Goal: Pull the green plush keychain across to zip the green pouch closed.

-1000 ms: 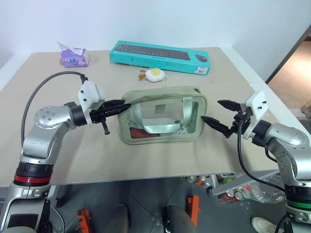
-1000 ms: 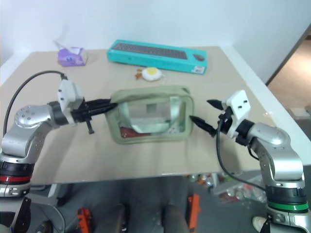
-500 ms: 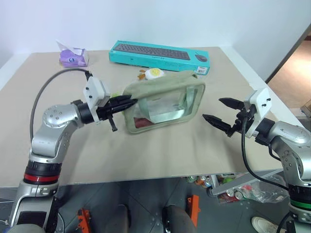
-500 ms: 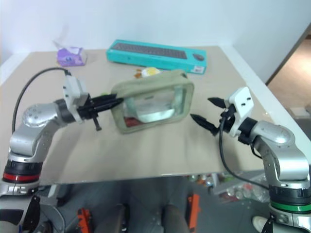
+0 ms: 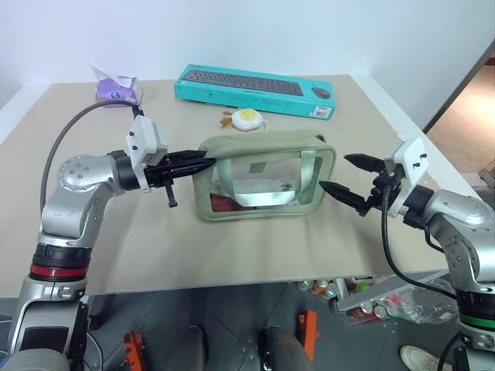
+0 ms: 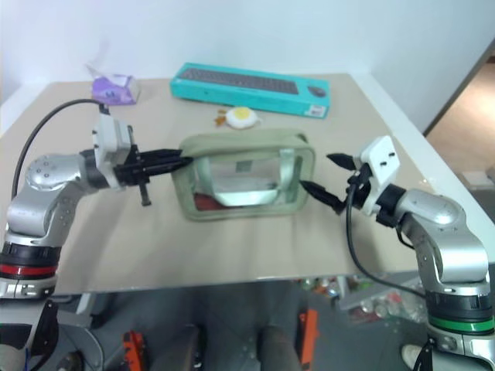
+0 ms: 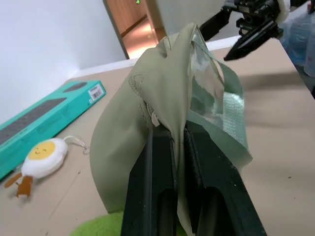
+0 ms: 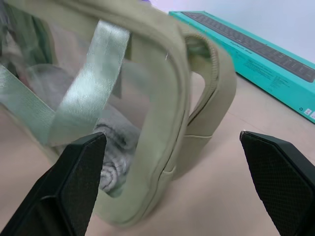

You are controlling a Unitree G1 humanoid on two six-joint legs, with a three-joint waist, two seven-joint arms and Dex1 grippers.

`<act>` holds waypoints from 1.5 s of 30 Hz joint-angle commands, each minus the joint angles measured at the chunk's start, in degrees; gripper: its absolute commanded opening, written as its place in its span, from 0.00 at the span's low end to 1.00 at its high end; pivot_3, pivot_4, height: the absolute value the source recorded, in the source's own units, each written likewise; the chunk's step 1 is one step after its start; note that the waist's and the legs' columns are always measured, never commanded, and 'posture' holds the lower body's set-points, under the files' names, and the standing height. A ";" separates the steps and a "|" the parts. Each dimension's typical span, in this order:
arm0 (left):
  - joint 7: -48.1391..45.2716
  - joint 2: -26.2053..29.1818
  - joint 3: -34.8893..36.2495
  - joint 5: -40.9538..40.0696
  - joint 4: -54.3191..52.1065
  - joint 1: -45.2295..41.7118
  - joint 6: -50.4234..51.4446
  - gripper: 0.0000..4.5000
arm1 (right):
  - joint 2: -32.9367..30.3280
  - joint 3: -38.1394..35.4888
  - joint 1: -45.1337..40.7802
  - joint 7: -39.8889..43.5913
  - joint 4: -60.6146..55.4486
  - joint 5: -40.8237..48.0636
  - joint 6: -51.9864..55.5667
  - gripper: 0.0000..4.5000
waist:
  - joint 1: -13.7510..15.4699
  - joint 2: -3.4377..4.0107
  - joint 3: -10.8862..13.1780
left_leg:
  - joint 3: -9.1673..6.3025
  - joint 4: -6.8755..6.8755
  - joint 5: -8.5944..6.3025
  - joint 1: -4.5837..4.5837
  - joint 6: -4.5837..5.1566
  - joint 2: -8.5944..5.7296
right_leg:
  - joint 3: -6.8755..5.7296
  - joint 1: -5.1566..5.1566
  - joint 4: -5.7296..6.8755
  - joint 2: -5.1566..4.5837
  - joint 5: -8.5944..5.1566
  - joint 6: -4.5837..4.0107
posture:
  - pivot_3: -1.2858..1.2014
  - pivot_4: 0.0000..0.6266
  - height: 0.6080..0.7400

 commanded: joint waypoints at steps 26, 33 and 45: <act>6.22 5.04 9.43 -14.34 -14.00 5.16 21.32 0.99 | -2.07 0.14 -2.92 3.69 -5.21 4.77 3.35 1.00 | -0.19 0.01 0.00 | 0.02 0.01 -0.03 0.05 0.04 0.04 | 0.04 0.02 0.02 0.02 0.00 0.02 | 0.52 0.24 1.00; 14.59 4.40 12.79 -16.17 -20.46 11.09 23.99 1.00 | -1.64 2.25 -6.52 5.17 -3.69 6.27 5.07 0.82 | 0.00 -0.01 0.00 | 0.00 0.06 -0.01 0.06 0.01 0.04 | 0.05 0.06 0.03 0.02 -0.08 -0.18 | 0.52 0.24 1.00; 23.65 3.64 16.73 -15.91 -22.80 16.29 22.70 1.00 | -1.80 4.33 -5.88 8.31 0.10 3.49 1.71 0.01 | -0.06 -0.01 0.00 | 0.04 0.07 -0.01 0.07 0.02 0.04 | 0.07 0.04 0.03 0.03 -0.09 -0.21 | 0.52 0.24 1.00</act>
